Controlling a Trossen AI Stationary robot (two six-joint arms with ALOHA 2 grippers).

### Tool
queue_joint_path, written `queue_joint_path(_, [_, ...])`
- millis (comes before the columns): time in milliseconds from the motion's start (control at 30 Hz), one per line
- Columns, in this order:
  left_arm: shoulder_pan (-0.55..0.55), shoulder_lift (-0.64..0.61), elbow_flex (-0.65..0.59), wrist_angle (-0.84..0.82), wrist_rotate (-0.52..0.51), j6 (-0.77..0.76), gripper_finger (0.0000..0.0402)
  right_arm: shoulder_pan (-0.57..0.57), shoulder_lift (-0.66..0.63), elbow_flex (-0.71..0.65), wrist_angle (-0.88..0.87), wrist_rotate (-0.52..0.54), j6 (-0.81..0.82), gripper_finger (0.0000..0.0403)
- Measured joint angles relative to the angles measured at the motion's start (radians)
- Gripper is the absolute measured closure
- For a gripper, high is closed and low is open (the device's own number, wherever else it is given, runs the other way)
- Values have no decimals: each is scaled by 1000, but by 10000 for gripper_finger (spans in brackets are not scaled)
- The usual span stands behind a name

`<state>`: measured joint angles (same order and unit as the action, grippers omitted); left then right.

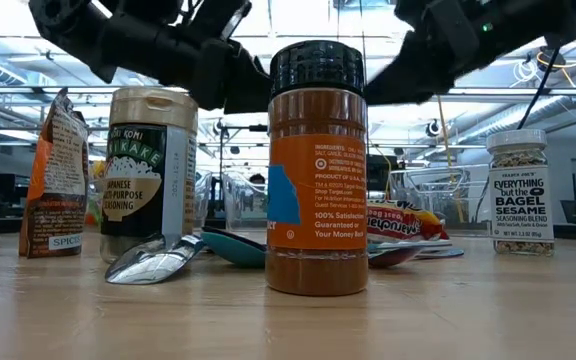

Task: Pick & Place Food Item
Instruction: Put the red noodle pack into the left transparent bin

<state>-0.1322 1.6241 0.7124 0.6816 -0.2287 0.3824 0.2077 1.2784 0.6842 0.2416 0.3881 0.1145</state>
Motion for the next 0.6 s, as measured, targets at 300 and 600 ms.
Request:
queue_joint_path(300, [21, 0, 0, -1, -8, -75, 53, -23, 161, 26, -198, -139, 14, 165])
queue_joint_path(600, [21, -1, 0, 1, -8, -77, 53, -69, 226, 72, -310, -179, -14, 219])
